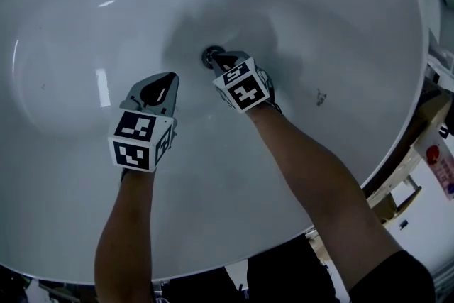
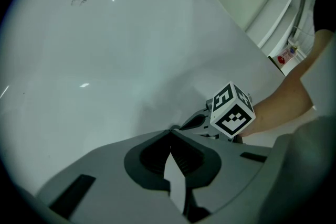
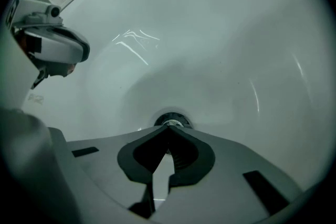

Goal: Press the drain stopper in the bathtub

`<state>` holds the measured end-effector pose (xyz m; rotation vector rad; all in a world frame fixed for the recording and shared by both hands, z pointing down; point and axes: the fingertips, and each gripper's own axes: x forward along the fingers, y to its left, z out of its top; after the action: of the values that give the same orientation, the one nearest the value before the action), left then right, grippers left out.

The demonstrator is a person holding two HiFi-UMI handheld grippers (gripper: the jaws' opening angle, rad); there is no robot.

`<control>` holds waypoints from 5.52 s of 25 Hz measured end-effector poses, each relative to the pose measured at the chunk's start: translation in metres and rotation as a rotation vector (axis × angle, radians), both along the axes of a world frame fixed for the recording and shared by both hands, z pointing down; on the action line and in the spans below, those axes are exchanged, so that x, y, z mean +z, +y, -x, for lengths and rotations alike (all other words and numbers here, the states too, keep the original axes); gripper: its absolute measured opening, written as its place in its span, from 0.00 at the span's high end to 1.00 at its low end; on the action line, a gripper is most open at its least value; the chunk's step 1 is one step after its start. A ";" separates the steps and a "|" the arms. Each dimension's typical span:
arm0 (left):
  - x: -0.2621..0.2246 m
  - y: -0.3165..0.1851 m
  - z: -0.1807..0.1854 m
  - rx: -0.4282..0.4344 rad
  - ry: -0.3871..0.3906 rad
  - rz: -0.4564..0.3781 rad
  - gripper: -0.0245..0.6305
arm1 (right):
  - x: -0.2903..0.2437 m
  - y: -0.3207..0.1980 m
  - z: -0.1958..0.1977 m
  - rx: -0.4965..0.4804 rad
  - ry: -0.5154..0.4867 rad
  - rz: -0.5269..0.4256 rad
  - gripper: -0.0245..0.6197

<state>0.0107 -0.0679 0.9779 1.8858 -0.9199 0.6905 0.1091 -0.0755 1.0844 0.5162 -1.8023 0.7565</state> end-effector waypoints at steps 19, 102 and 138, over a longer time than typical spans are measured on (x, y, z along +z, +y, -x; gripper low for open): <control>0.028 0.013 -0.007 0.059 0.000 0.074 0.95 | 0.022 0.003 0.005 -0.310 0.272 -0.056 0.93; -0.852 0.067 -0.003 0.061 0.102 -0.752 0.95 | -0.977 0.095 -0.043 0.316 -0.599 -0.955 0.94; -0.935 0.083 -0.053 0.106 0.099 -0.938 0.95 | -1.054 0.134 -0.123 0.406 -0.730 -1.141 0.95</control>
<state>0.0635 0.0155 0.0434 2.7671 -1.2021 0.2025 0.2320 0.0589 0.0305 1.5220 -2.7987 0.0531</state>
